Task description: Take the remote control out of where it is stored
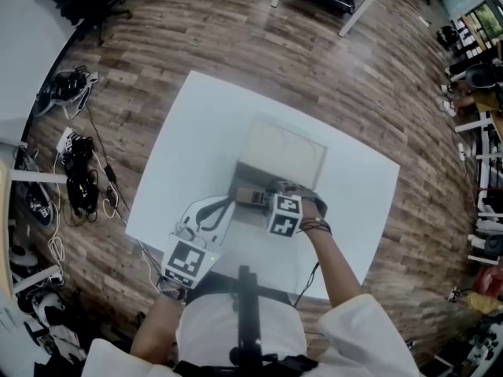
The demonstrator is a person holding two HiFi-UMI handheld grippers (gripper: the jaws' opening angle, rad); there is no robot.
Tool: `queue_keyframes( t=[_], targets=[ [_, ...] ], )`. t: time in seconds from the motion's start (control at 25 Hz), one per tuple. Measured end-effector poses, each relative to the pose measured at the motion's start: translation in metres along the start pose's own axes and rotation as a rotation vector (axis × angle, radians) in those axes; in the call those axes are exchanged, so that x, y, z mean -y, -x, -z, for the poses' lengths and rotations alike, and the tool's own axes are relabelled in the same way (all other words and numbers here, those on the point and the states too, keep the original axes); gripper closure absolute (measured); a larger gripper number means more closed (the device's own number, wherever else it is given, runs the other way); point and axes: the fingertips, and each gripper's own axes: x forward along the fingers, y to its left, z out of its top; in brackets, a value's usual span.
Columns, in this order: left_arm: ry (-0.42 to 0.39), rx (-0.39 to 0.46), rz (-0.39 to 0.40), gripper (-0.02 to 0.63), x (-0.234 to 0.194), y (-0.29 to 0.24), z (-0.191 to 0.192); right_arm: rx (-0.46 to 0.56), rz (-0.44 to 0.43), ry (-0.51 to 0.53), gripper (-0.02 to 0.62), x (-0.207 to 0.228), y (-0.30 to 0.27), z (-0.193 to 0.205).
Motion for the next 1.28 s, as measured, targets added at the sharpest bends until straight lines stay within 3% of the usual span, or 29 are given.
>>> queue_keyframes(
  t=[1.08, 1.28],
  targets=[
    [0.002, -0.008, -0.016, 0.617, -0.011, 0.004, 0.004, -0.019, 0.024, 0.022, 0.407, -0.002, -0.013, -0.002],
    [0.002, -0.010, -0.018, 0.617, -0.014, 0.007, 0.002, 0.014, 0.042, 0.001, 0.408, 0.000, -0.010, -0.005]
  ],
)
